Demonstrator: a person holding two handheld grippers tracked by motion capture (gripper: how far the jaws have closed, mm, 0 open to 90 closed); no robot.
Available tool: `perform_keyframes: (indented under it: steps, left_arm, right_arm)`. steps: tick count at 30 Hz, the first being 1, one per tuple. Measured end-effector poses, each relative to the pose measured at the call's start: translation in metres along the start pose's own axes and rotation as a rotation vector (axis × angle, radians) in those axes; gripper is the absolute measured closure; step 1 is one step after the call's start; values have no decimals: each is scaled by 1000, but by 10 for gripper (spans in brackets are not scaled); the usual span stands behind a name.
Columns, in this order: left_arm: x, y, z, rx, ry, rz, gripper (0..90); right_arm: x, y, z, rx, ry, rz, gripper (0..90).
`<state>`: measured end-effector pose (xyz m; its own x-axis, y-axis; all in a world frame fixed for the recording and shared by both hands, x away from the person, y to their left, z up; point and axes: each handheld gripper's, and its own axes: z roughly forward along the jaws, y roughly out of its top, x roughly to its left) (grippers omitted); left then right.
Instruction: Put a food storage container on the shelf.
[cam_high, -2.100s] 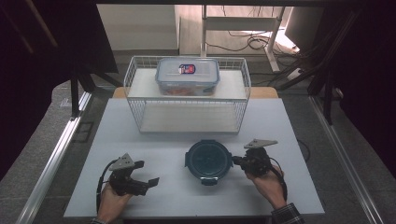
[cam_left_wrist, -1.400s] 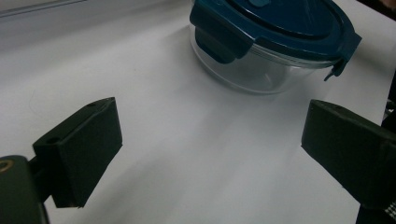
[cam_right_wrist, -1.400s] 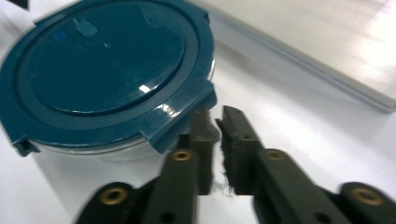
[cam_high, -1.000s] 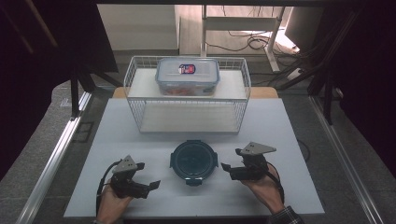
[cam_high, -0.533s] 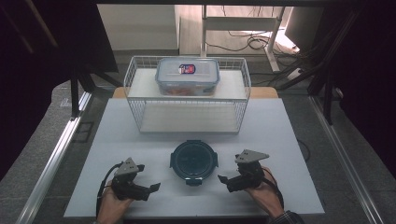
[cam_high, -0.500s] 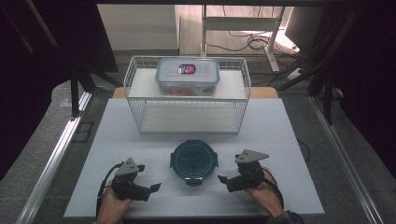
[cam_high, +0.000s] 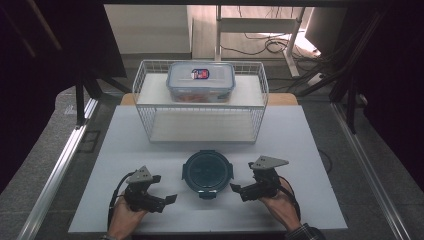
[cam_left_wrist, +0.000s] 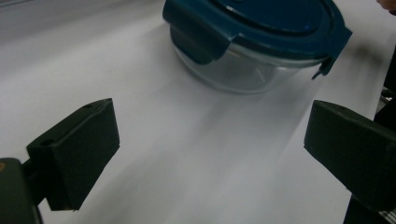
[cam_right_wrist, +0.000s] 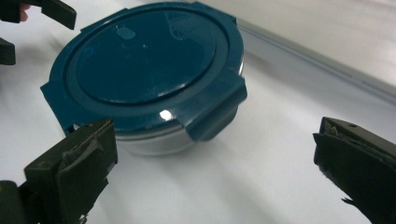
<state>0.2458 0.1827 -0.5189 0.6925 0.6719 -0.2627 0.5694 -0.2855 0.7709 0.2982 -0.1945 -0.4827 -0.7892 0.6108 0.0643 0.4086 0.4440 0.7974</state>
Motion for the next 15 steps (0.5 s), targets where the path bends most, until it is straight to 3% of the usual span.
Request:
perform_keyframes:
  steps: [5, 10, 15]
  left_arm:
    - [0, 14, 5, 11, -7, 17, 16]
    - [6, 28, 14, 12, -44, -14, 15]
    - [11, 48, 27, 5, -63, -29, 44]
  right_arm:
    - [0, 6, 6, -8, 11, -9, 0]
    - [-1, 15, 10, 13, -4, -7, 0]
    - [-3, 25, 17, 69, 24, 41, 0]
